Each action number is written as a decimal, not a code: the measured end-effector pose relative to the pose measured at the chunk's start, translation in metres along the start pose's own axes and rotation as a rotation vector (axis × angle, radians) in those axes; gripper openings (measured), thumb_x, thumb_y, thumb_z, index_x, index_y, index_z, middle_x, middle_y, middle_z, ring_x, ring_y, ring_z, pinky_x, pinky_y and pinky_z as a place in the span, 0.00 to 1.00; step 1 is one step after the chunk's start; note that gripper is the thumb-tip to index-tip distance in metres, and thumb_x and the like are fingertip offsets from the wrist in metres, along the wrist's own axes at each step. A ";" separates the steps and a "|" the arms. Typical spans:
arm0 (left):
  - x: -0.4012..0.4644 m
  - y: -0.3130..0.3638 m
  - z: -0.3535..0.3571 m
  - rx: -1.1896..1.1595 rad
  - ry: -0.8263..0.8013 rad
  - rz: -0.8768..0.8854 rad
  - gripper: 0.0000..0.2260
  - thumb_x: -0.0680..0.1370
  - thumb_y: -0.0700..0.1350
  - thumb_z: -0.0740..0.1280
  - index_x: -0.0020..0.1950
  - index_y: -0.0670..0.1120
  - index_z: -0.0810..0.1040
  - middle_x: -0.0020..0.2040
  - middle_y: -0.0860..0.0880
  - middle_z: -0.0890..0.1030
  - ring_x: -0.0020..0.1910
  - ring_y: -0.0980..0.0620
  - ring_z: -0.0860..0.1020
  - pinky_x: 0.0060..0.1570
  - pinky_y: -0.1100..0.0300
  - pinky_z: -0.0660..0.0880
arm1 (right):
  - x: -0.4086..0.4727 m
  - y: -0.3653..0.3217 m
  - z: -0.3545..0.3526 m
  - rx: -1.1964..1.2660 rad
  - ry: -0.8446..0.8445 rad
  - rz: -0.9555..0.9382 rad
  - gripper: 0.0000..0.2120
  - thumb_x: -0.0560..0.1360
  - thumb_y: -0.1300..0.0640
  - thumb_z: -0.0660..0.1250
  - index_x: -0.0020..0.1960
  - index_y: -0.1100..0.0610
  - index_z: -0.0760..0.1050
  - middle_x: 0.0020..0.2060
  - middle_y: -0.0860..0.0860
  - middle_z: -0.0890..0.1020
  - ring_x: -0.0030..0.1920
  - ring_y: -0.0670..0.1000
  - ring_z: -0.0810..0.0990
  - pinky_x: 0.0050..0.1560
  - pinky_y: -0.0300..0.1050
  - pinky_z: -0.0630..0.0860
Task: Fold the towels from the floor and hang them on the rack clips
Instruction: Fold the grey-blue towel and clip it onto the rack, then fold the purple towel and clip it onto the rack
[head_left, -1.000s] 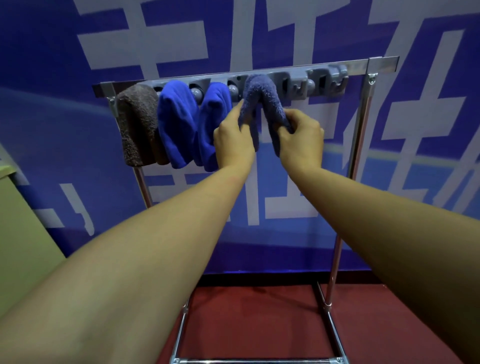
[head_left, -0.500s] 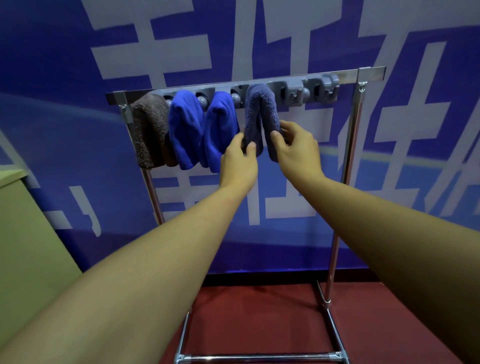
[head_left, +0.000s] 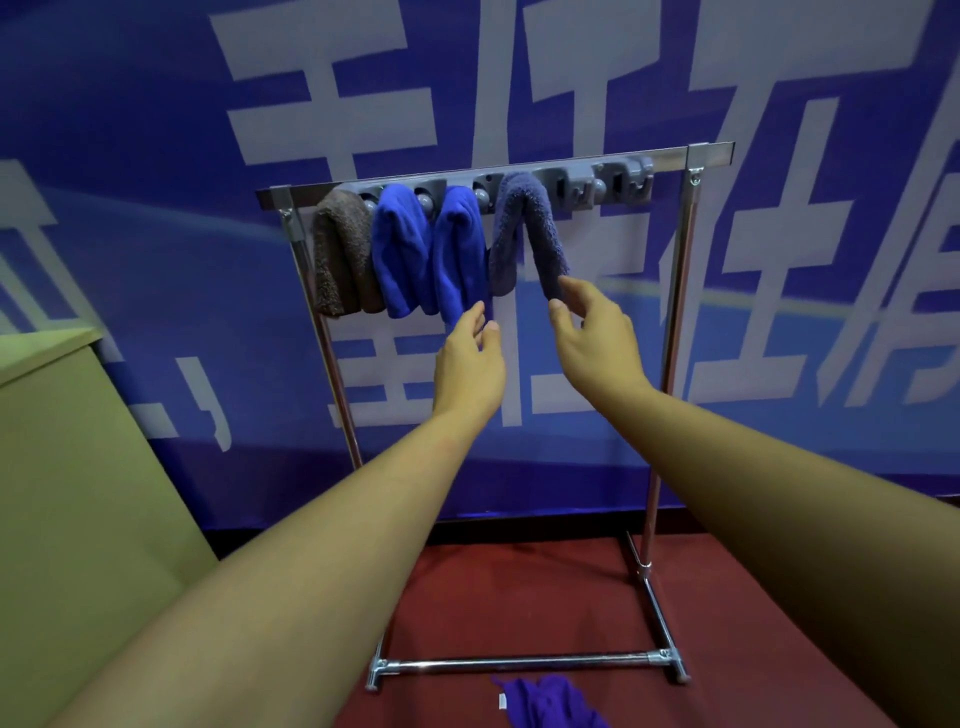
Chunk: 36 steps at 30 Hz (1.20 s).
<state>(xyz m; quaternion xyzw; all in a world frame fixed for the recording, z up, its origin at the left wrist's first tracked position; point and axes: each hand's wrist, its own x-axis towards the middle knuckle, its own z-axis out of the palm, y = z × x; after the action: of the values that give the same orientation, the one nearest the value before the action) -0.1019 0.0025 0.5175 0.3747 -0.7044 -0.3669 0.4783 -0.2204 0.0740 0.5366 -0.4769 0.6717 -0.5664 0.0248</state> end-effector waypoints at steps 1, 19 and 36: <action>-0.006 0.000 -0.002 -0.010 -0.008 -0.003 0.21 0.85 0.48 0.58 0.79 0.50 0.66 0.75 0.49 0.72 0.72 0.53 0.72 0.69 0.59 0.68 | -0.007 0.000 -0.001 -0.018 -0.015 -0.001 0.21 0.84 0.51 0.59 0.76 0.52 0.67 0.71 0.50 0.75 0.71 0.50 0.73 0.69 0.47 0.70; -0.097 -0.117 0.022 0.349 -0.274 0.069 0.20 0.85 0.51 0.58 0.77 0.49 0.68 0.74 0.51 0.72 0.72 0.51 0.71 0.71 0.51 0.69 | -0.108 0.116 0.022 -0.471 -0.378 -0.053 0.22 0.83 0.47 0.59 0.75 0.51 0.68 0.69 0.50 0.75 0.68 0.54 0.75 0.63 0.54 0.74; -0.192 -0.388 0.113 0.677 -0.728 -0.220 0.22 0.85 0.51 0.57 0.78 0.46 0.65 0.75 0.46 0.69 0.73 0.44 0.69 0.72 0.51 0.65 | -0.225 0.376 0.122 -0.788 -0.964 0.015 0.23 0.81 0.47 0.58 0.74 0.52 0.67 0.68 0.53 0.75 0.66 0.59 0.74 0.65 0.54 0.72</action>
<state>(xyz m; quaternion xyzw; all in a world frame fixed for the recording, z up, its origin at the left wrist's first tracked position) -0.0901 0.0148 0.0704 0.4283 -0.8613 -0.2731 0.0121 -0.2585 0.0983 0.0844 -0.6476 0.7468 0.0030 0.1512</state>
